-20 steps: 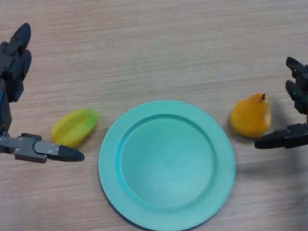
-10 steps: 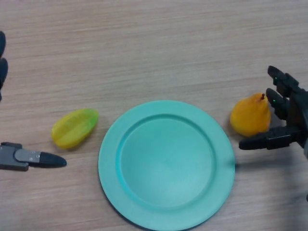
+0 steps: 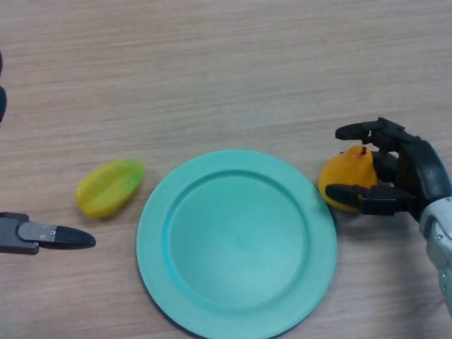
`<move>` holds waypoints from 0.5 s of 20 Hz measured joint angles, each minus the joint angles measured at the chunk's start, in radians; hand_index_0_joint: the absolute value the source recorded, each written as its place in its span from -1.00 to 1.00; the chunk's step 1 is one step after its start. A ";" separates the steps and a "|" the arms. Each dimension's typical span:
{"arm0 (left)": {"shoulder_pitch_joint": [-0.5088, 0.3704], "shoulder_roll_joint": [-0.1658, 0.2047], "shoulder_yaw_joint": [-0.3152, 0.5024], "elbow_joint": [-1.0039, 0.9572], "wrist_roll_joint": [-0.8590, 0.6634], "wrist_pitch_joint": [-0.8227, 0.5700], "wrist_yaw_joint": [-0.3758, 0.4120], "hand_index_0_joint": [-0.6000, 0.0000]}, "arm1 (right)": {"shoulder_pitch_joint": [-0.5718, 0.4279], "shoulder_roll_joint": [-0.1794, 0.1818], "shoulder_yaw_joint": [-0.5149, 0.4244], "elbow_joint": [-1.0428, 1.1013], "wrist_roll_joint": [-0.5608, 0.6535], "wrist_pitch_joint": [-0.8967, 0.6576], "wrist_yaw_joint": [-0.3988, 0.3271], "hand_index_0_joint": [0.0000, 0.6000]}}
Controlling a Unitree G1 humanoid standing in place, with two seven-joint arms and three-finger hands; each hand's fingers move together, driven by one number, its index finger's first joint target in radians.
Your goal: Pick up the yellow pear and place it on the plate
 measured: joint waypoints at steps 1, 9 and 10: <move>-0.002 0.000 0.000 0.000 0.000 0.000 0.000 1.00 | -0.006 0.000 0.000 0.013 0.000 -0.009 -0.007 1.00; -0.027 0.001 -0.005 0.029 0.033 0.000 0.001 1.00 | 0.042 -0.009 0.001 -0.309 -0.001 0.015 -0.098 1.00; -0.029 0.001 -0.005 0.029 0.027 0.000 0.001 1.00 | 0.058 -0.009 0.000 -0.369 -0.001 0.049 -0.099 1.00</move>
